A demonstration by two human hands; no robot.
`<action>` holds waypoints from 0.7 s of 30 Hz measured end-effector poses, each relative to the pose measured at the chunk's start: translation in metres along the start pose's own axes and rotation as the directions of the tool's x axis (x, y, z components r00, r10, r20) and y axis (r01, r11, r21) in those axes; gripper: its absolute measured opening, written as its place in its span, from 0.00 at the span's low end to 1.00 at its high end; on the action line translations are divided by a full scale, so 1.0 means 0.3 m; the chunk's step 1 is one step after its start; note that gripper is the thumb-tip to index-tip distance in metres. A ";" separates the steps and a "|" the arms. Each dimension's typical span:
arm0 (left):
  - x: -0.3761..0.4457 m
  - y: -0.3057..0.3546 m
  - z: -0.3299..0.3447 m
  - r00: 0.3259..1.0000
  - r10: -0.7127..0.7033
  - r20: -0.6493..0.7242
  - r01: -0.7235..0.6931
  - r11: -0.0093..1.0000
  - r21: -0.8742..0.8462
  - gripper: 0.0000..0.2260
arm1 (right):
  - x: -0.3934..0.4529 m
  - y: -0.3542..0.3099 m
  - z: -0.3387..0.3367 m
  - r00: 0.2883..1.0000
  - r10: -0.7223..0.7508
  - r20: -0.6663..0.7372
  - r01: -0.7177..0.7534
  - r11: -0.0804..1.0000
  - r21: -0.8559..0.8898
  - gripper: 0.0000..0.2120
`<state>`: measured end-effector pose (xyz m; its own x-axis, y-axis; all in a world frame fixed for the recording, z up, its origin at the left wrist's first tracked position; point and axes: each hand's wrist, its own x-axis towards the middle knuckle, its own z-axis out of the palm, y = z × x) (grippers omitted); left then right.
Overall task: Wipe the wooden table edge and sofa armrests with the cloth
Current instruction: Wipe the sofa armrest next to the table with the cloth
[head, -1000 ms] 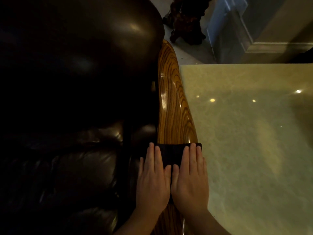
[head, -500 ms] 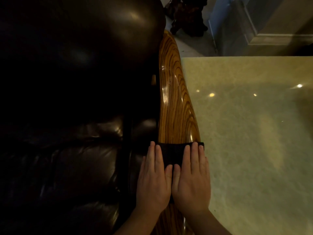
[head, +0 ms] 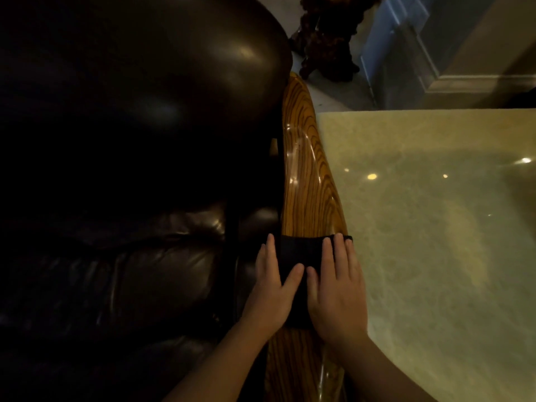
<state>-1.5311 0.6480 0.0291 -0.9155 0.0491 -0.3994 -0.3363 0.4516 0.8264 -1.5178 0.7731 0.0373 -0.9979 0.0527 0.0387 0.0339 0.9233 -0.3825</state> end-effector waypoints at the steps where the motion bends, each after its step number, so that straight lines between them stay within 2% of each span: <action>1: 0.014 0.002 -0.018 0.999 -0.048 0.007 0.048 0.995 -0.090 0.35 | 0.003 0.005 -0.014 1.000 -0.011 -0.007 0.012 0.999 0.041 0.26; 3: 0.047 0.017 -0.062 0.994 -0.107 0.032 0.111 0.974 -0.195 0.35 | 0.013 0.024 -0.045 0.999 -0.008 -0.038 0.014 0.988 0.156 0.27; 5: 0.075 0.040 -0.103 0.996 -0.059 0.063 0.067 0.989 -0.135 0.34 | 0.037 0.050 -0.075 0.998 0.053 -0.017 -0.046 0.957 0.285 0.31; 7: 0.092 0.061 -0.131 0.992 0.077 0.097 -0.085 0.992 0.092 0.33 | 0.074 0.077 -0.097 0.993 0.104 0.049 -0.115 0.925 0.363 0.33; 10: 0.109 0.080 -0.143 0.967 0.205 0.150 -0.250 0.879 0.406 0.33 | 0.134 0.089 -0.115 0.987 0.088 0.133 -0.137 0.895 0.424 0.29; 14: 0.132 0.106 -0.149 0.969 0.217 0.115 -0.245 0.826 0.508 0.30 | 0.164 0.100 -0.130 0.988 0.081 0.130 -0.115 0.952 0.284 0.28; 18: 0.140 0.132 -0.153 0.954 0.280 0.108 -0.290 0.770 0.568 0.17 | 0.184 0.094 -0.154 0.990 0.027 0.137 -0.049 0.986 0.159 0.22; 21: 0.143 0.149 -0.146 0.941 0.311 0.138 -0.330 0.735 0.592 0.14 | 0.199 0.079 -0.161 0.988 -0.023 0.156 0.016 0.999 0.045 0.16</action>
<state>-1.5952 0.6313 0.0663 -0.9350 0.3091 -0.1737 0.1852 0.8435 0.5042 -1.5738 0.8164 0.0752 -0.9949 -0.0286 -0.0969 0.0150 0.9062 -0.4225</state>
